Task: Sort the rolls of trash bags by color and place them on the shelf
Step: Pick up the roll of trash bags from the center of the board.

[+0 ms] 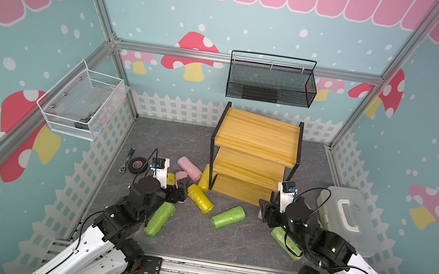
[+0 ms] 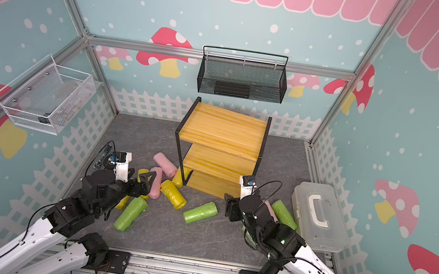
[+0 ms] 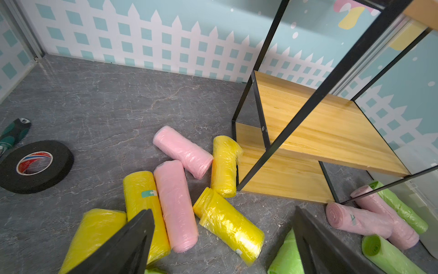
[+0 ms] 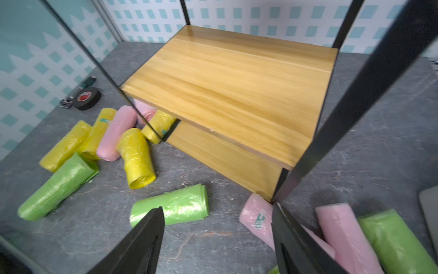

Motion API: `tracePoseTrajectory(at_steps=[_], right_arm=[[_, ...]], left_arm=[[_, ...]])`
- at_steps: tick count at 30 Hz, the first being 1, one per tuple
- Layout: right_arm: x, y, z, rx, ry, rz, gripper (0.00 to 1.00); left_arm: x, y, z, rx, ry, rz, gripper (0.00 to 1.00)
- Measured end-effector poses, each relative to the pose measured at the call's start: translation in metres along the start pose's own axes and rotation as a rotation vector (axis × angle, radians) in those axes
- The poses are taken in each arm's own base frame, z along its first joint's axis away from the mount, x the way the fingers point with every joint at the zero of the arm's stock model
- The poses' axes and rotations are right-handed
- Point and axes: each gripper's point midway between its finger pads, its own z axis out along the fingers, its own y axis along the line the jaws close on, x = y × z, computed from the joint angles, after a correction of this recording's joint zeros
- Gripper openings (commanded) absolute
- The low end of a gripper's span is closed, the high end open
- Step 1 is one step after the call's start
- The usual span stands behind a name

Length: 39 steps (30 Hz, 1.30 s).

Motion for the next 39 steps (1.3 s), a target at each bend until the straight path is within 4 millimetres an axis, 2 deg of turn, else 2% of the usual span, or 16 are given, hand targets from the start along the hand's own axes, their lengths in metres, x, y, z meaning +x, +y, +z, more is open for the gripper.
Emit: tracePoseTrajectory(at_steps=[4, 9, 14, 22, 24, 28, 29, 31, 32, 35, 39], right_arm=[[-0.003, -0.023, 0.013, 0.107, 0.02, 0.012, 0.64], [-0.014, -0.054, 0.018, 0.178, -0.005, 0.086, 0.56], [-0.019, -0.064, 0.028, 0.183, -0.002, 0.107, 0.48], [-0.015, -0.09, 0.052, 0.206, 0.063, 0.134, 0.45], [-0.02, -0.095, 0.054, 0.202, 0.067, 0.14, 0.5], [-0.034, -0.091, 0.05, 0.165, 0.056, 0.149, 0.74], [-0.037, -0.087, 0.047, 0.146, 0.058, 0.159, 0.78], [-0.039, -0.079, 0.043, 0.099, 0.07, 0.184, 0.79], [-0.036, -0.074, 0.041, 0.071, 0.083, 0.202, 0.83], [-0.019, -0.057, 0.033, -0.004, 0.156, 0.267, 0.83], [0.013, -0.03, 0.026, -0.066, 0.299, 0.325, 0.83]], left_arm=[[0.002, -0.003, 0.001, 0.016, 0.013, 0.001, 0.94], [0.005, -0.009, 0.004, 0.043, 0.031, 0.003, 0.93], [0.011, -0.013, 0.012, 0.055, 0.067, 0.01, 0.93], [0.014, -0.018, 0.013, 0.083, 0.085, 0.014, 0.93], [0.014, -0.02, 0.012, 0.09, 0.088, 0.014, 0.93], [0.015, -0.021, 0.012, 0.099, 0.092, 0.014, 0.93], [0.015, -0.022, 0.012, 0.101, 0.093, 0.014, 0.93], [0.016, -0.022, 0.012, 0.102, 0.095, 0.014, 0.96], [0.016, -0.022, 0.013, 0.101, 0.097, 0.014, 0.99], [0.016, -0.024, 0.015, 0.11, 0.107, 0.031, 0.99], [0.009, -0.033, 0.02, 0.133, 0.122, 0.094, 0.99]])
